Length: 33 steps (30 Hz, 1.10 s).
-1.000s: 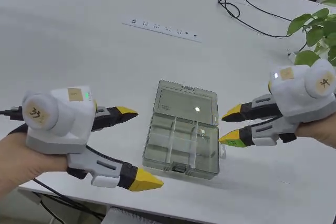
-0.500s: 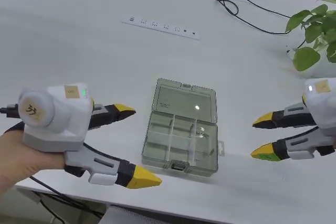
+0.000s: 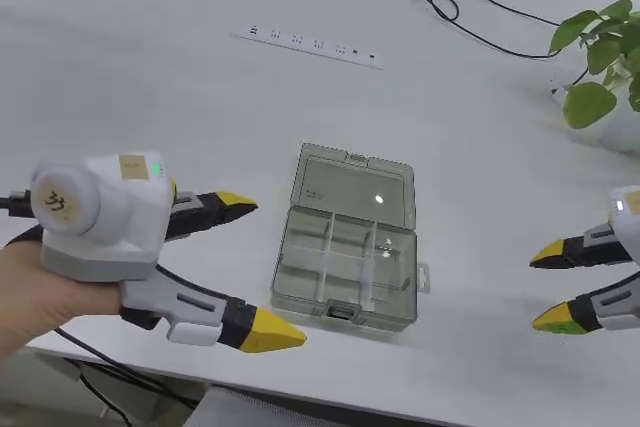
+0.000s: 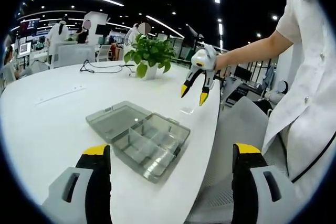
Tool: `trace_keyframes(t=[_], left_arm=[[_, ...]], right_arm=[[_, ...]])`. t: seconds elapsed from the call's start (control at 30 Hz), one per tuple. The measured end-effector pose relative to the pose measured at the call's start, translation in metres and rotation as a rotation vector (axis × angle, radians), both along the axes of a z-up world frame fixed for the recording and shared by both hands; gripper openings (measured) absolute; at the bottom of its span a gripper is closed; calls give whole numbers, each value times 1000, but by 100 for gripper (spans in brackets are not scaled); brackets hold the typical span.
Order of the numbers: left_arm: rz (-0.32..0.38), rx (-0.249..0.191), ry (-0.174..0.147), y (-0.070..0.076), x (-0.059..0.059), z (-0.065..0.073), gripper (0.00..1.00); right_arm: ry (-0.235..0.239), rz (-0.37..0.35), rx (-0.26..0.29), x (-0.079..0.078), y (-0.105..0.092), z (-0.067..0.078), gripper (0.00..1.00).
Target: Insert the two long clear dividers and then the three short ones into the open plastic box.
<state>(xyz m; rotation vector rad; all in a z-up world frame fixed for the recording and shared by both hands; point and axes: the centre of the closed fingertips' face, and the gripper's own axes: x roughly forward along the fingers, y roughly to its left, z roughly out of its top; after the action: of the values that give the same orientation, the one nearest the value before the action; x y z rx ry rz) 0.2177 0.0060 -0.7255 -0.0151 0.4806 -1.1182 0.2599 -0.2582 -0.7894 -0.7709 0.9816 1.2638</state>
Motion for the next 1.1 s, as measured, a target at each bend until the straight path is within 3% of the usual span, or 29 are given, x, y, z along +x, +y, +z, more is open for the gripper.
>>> trace_keyframes(t=[0.1, 0.23, 0.5, 0.73, 1.1], left_arm=[[2, 3, 3, 1, 0, -1, 99], [8, 5, 4, 2, 2, -1, 99], [13, 12, 13, 4, 3, -3, 98], [13, 17, 19, 5, 3, -4, 98], [17, 11, 17, 5, 4, -3, 98]], right_arm=[[0, 19, -31, 2, -11, -9, 48], [5, 64, -122, 2, -32, -26, 49], [-4, 109, -191, 10, -51, -50, 48], [-9, 164, -238, 5, -51, -59, 46], [-37, 181, -249, 5, -51, -58, 40]])
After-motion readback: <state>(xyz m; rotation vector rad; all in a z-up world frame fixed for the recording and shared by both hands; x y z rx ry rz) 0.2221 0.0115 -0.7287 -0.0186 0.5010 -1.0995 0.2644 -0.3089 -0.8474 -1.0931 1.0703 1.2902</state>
